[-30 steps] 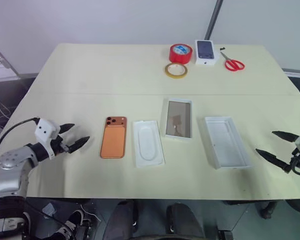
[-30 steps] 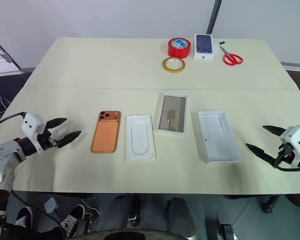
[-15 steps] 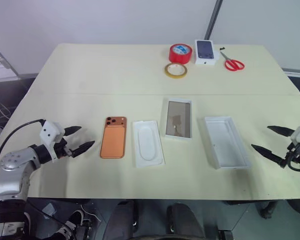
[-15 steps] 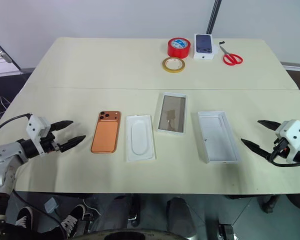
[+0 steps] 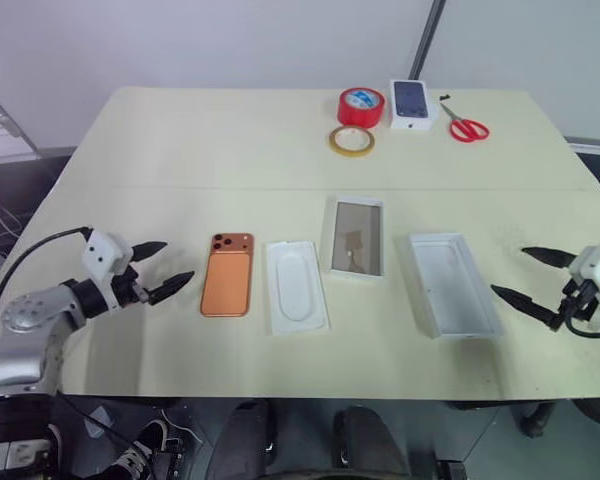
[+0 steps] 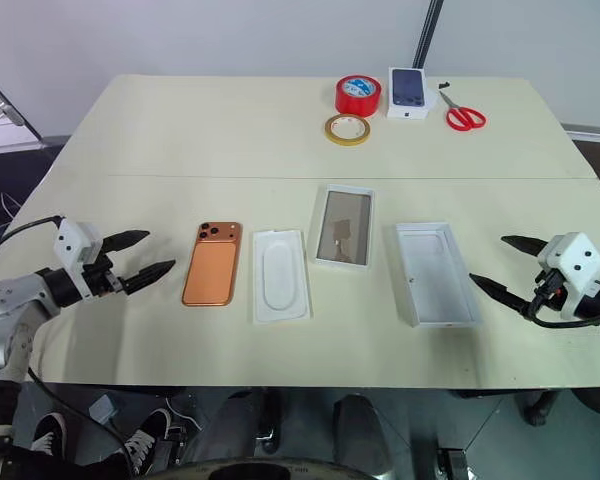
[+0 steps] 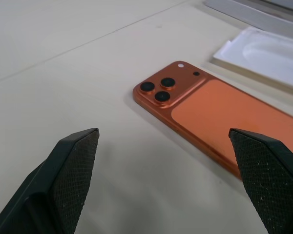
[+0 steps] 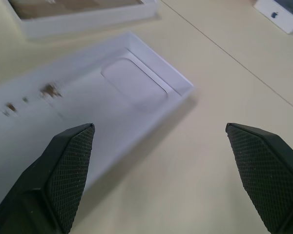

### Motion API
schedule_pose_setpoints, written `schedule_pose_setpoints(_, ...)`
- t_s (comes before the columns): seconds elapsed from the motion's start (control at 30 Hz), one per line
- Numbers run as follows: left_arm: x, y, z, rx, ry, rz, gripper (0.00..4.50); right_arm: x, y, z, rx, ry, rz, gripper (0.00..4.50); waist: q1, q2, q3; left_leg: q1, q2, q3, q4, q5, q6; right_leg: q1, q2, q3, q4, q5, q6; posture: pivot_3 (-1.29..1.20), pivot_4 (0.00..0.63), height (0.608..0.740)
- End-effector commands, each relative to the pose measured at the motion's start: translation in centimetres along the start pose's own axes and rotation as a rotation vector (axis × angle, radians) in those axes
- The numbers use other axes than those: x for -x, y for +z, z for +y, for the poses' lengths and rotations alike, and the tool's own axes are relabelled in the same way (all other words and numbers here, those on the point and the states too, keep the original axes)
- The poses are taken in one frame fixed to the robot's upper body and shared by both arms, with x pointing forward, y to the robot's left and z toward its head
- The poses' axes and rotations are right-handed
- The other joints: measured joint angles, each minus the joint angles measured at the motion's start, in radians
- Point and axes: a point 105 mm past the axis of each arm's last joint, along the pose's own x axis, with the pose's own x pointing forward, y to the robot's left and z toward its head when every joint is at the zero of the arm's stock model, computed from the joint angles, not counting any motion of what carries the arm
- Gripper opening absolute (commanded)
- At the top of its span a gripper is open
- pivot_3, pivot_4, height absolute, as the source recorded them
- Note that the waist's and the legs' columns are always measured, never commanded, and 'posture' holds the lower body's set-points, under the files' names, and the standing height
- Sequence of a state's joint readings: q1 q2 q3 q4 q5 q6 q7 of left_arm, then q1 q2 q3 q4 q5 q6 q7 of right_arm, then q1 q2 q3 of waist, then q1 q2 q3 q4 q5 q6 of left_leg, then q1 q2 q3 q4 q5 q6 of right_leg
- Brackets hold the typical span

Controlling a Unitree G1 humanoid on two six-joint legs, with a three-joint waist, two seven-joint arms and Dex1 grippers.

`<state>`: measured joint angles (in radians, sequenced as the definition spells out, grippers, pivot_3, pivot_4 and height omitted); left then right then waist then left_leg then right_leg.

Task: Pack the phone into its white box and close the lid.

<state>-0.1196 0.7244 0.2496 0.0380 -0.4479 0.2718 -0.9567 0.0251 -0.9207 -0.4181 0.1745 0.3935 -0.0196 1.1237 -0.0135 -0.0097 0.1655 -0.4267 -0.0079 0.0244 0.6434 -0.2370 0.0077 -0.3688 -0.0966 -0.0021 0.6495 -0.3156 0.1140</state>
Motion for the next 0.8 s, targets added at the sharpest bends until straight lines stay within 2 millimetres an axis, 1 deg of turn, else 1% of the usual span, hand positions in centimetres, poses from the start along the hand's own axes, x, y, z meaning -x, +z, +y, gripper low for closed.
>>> schedule_pose_setpoints(0.03,-1.4,2.5,-2.3,0.094,-0.089,-0.051,4.47,-1.4,3.3,1.3,0.012,0.087,-0.100,4.50,0.000,0.000,0.000,0.000,0.000,0.000,0.000,0.000,0.000,0.000,0.000,0.000,0.000,0.000,0.000,0.00,0.150,0.728)
schedule_pose_setpoints(0.1,-2.4,2.8,-3.9,0.043,-0.095,-0.023,4.47,-2.7,4.7,2.5,0.029,0.146,-0.133,4.50,0.001,0.000,0.000,0.000,0.000,0.000,0.000,0.000,0.000,0.000,0.000,0.000,0.000,0.000,0.000,0.00,0.150,0.728)
schedule_pose_setpoints(0.17,-3.1,2.6,-4.6,0.050,-0.070,0.024,4.47,-3.6,5.7,3.5,0.034,0.189,-0.160,4.50,0.001,0.000,0.000,0.000,0.000,0.000,0.000,0.000,0.000,0.001,0.000,0.000,0.000,0.000,0.000,0.00,0.150,0.728)
schedule_pose_setpoints(0.27,-4.3,2.9,-7.0,0.226,-0.196,0.034,4.47,-5.0,5.9,5.9,0.084,0.301,-0.147,4.50,0.005,0.000,0.000,0.000,0.000,0.000,0.001,0.000,0.000,0.001,0.001,0.000,0.000,0.000,0.000,0.00,0.150,0.728)
schedule_pose_setpoints(0.33,-4.8,3.0,-8.5,0.409,-0.291,0.070,4.47,-5.9,5.8,7.2,0.106,0.357,-0.138,4.50,0.008,0.000,0.000,0.000,0.000,-0.001,0.002,0.000,0.000,0.001,0.001,-0.001,0.000,0.000,0.000,0.00,0.150,0.728)
schedule_pose_setpoints(0.37,-4.8,3.0,-8.8,0.470,-0.315,0.088,4.47,-6.2,5.7,7.4,0.110,0.365,-0.139,4.50,0.008,-0.001,0.000,0.000,0.000,-0.001,0.003,0.000,0.000,0.002,0.001,-0.001,0.000,0.000,0.000,0.00,0.150,0.728)
schedule_pose_setpoints(0.4,-4.8,2.8,-9.6,0.518,-0.359,0.134,4.47,-6.7,5.7,7.4,0.107,0.364,-0.146,4.50,0.007,-0.001,0.000,0.000,0.000,-0.001,0.004,0.000,0.001,0.002,0.001,-0.001,0.000,0.000,0.000,0.00,0.150,0.728)
schedule_pose_setpoints(0.43,-4.9,2.7,-10.4,0.518,-0.379,0.172,4.47,-7.2,5.6,7.5,0.108,0.364,-0.150,4.50,0.004,-0.001,0.000,0.000,0.000,-0.001,0.004,0.000,0.001,0.002,0.001,-0.001,0.001,0.000,0.000,0.00,0.150,0.728)
schedule_pose_setpoints(0.5,-5.3,2.3,-10.9,0.578,-0.374,0.230,4.47,-8.0,5.6,7.6,0.104,0.357,-0.169,4.50,0.003,0.000,0.000,0.000,0.000,-0.001,0.004,0.000,0.001,0.002,0.001,-0.001,0.001,0.000,0.000,0.00,0.150,0.728)
schedule_pose_setpoints(0.53,-5.4,2.3,-11.0,0.582,-0.368,0.248,4.47,-8.2,5.7,7.6,0.104,0.351,-0.176,4.50,0.003,-0.001,0.001,0.000,0.000,-0.001,0.004,0.000,0.001,0.002,0.002,-0.001,0.001,0.000,0.001,0.00,0.150,0.728)
schedule_pose_setpoints(0.6,-5.4,1.9,-10.9,0.618,-0.344,0.296,4.47,-8.2,5.6,7.5,0.106,0.345,-0.180,4.50,0.003,-0.001,0.001,0.000,0.000,-0.001,0.004,0.000,0.001,0.002,0.003,-0.001,0.001,0.000,0.001,0.00,0.150,0.728)
schedule_pose_setpoints(0.63,-5.4,1.8,-11.0,0.605,-0.341,0.309,4.47,-8.1,5.3,7.4,0.107,0.341,-0.174,4.50,0.004,-0.001,0.001,0.000,0.000,-0.001,0.004,0.000,0.001,0.002,0.003,-0.001,0.002,0.000,0.001,0.00,0.150,0.728)
schedule_pose_setpoints(0.7,-5.5,1.4,-11.1,0.649,-0.336,0.331,4.47,-7.8,4.8,7.2,0.110,0.334,-0.162,4.50,0.005,-0.001,0.001,0.000,0.000,-0.001,0.004,0.000,0.001,0.003,0.003,-0.001,0.001,0.000,0.001,0.00,0.150,0.728)
schedule_pose_setpoints(0.8,-6.2,0.9,-11.5,0.697,-0.335,0.351,4.47,-7.8,4.8,7.1,0.118,0.326,-0.167,4.50,0.006,-0.001,0.001,0.002,0.000,-0.001,0.005,0.000,0.001,0.004,0.003,-0.001,0.001,0.000,0.001,0.00,0.150,0.728)
